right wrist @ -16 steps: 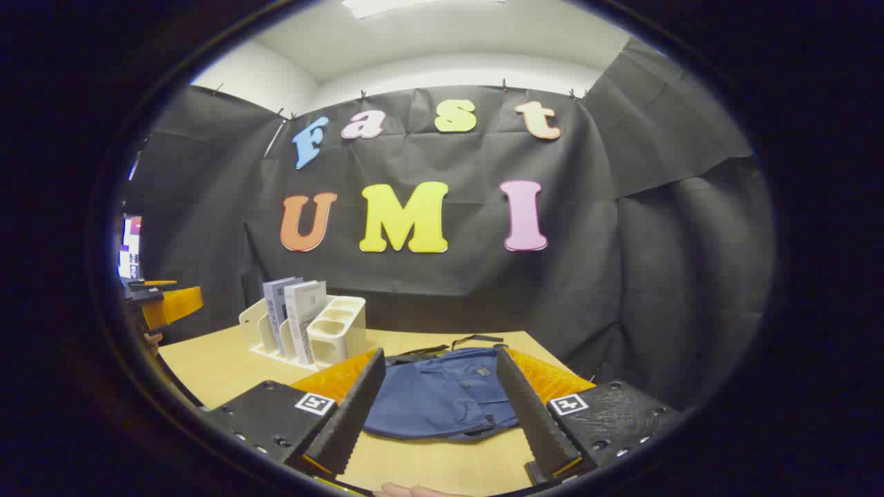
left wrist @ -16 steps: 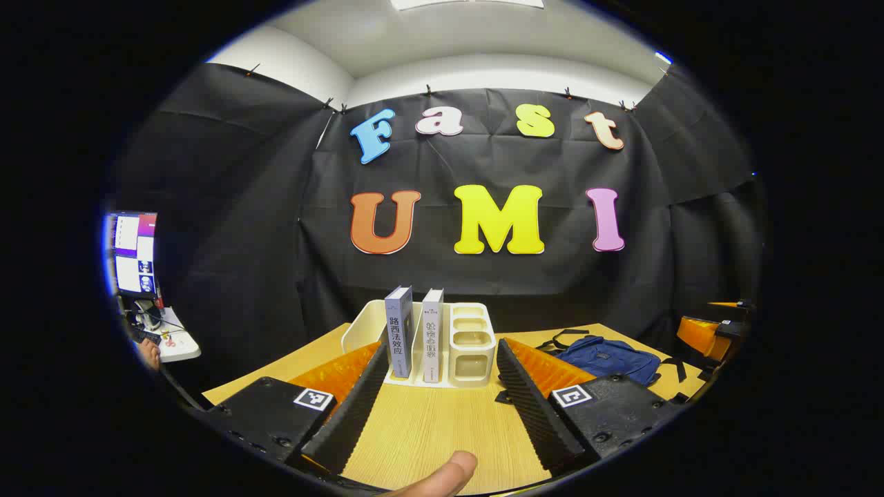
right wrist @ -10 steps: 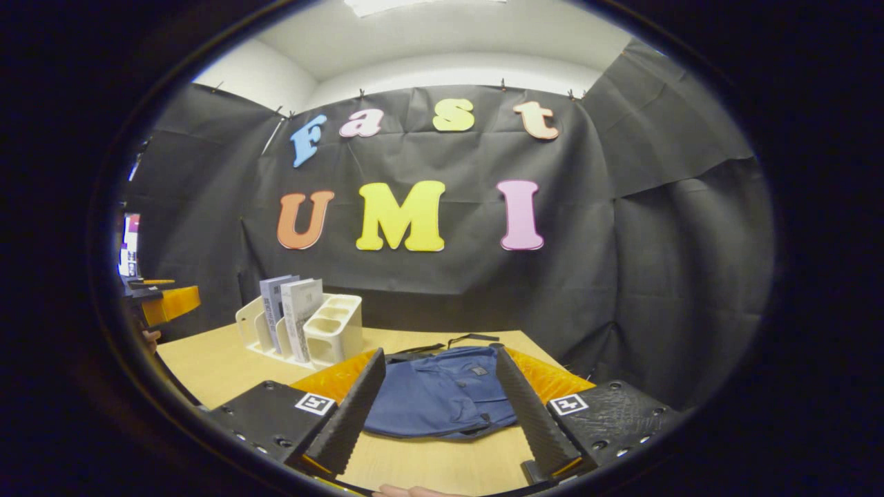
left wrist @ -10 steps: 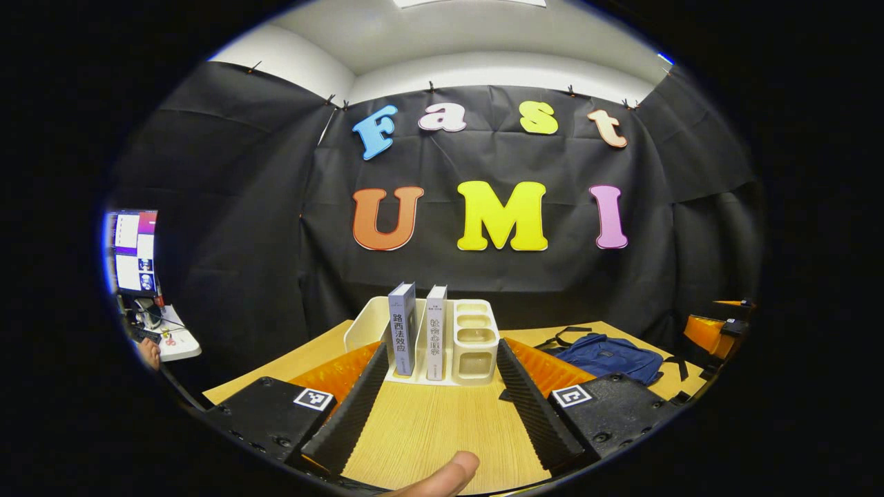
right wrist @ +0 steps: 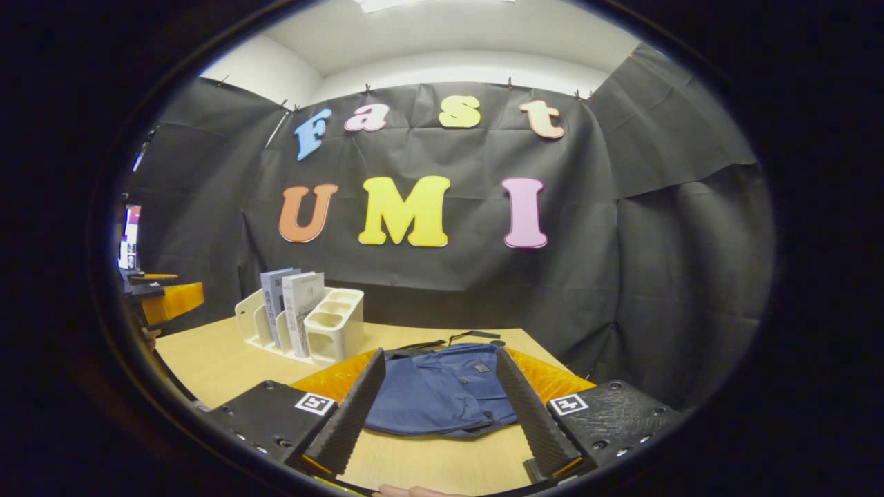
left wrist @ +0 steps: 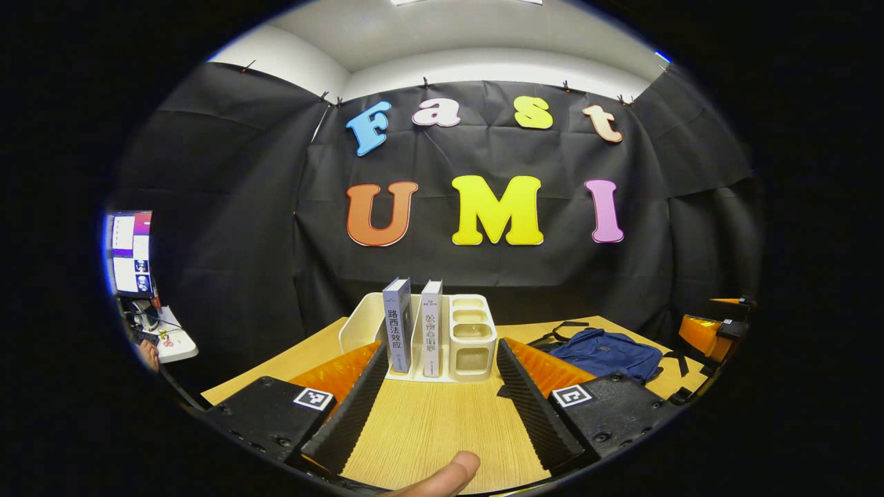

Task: Open the schoolbag, grab two books from the bookshelf and put them into the schoolbag.

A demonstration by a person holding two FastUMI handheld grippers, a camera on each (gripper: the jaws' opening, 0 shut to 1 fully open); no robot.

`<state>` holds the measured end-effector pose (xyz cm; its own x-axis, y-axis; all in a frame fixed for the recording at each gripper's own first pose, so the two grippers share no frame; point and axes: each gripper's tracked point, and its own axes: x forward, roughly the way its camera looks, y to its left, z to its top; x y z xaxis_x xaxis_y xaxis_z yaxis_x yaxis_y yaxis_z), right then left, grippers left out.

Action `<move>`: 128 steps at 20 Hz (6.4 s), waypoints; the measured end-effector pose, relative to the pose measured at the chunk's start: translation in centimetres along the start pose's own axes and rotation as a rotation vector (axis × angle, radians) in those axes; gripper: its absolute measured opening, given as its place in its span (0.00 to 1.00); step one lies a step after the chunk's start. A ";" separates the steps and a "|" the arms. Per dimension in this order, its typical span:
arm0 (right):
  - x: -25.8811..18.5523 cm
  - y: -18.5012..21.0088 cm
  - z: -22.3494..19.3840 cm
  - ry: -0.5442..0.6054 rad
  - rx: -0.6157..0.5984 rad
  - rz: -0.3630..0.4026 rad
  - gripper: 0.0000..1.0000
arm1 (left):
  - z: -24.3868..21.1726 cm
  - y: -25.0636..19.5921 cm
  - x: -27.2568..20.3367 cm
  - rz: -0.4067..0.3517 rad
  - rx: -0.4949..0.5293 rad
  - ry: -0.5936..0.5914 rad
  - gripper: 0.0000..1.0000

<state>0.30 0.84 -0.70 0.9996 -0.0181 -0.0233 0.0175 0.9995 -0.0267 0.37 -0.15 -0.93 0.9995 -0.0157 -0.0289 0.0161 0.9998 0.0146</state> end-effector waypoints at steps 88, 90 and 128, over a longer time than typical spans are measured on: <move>22.4 -7.9 3.1 0.244 -0.046 0.178 0.01 | -0.4 3.4 37.3 -0.013 0.105 0.537 0.95; 22.2 -7.8 3.1 0.239 -0.048 0.184 0.01 | -1.7 3.5 37.5 -0.004 0.140 0.589 0.95; 22.3 -5.1 -0.8 0.247 -0.028 0.246 0.00 | -4.8 4.1 30.9 -0.013 0.131 0.909 0.46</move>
<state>22.47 -4.71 -1.88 0.9376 0.2144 -0.2737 -0.2276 0.9736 -0.0171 31.14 3.50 -6.53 0.5932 0.0466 -0.8037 0.0856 0.9890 0.1204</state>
